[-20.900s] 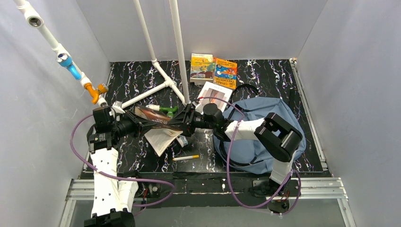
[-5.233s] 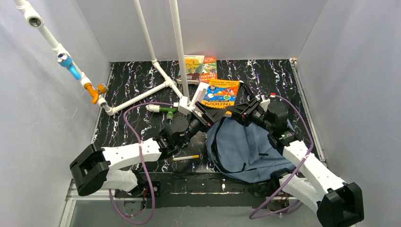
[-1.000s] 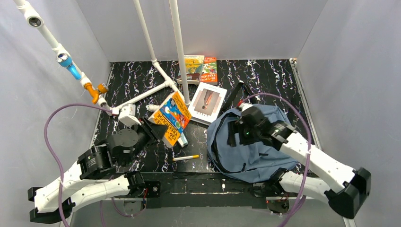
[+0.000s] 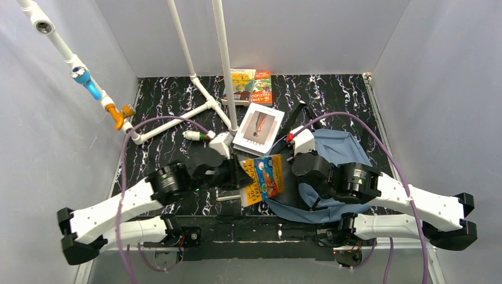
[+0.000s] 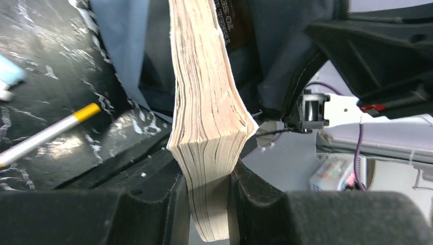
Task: Pack the student bag
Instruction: Place the book in the student bag.
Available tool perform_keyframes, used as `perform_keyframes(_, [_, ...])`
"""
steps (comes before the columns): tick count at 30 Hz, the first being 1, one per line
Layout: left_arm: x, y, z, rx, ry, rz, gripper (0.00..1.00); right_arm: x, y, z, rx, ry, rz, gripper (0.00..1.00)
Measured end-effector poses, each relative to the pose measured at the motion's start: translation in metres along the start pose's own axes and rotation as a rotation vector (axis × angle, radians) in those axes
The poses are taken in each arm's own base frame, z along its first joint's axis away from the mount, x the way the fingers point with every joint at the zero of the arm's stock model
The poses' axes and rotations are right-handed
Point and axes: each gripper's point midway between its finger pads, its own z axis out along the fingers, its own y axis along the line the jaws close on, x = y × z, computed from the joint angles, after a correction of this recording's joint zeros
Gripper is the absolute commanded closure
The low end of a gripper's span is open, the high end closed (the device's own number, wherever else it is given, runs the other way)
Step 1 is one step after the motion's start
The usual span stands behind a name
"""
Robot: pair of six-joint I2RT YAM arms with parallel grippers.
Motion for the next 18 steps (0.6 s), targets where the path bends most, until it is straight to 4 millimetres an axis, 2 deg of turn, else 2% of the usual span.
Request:
perform_keyframes(4, [0.018, -0.008, 0.042, 0.014, 0.133, -0.061, 1.0, 0.001, -0.006, -0.004, 0.005, -0.006, -0.006, 0.99])
perform_keyframes(9, [0.024, -0.006, 0.08, 0.072, 0.185, -0.194, 1.0, 0.0, -0.012, -0.011, -0.008, -0.034, 0.021, 0.99])
perform_keyframes(12, [0.023, -0.009, 0.098, 0.082, 0.202, -0.239, 1.0, -0.001, -0.012, -0.013, -0.012, -0.038, 0.028, 0.99])
perform_keyframes(18, [0.015, -0.035, 0.13, 0.125, 0.247, -0.31, 1.0, -0.001, -0.01, -0.012, -0.024, -0.038, 0.036, 0.99])
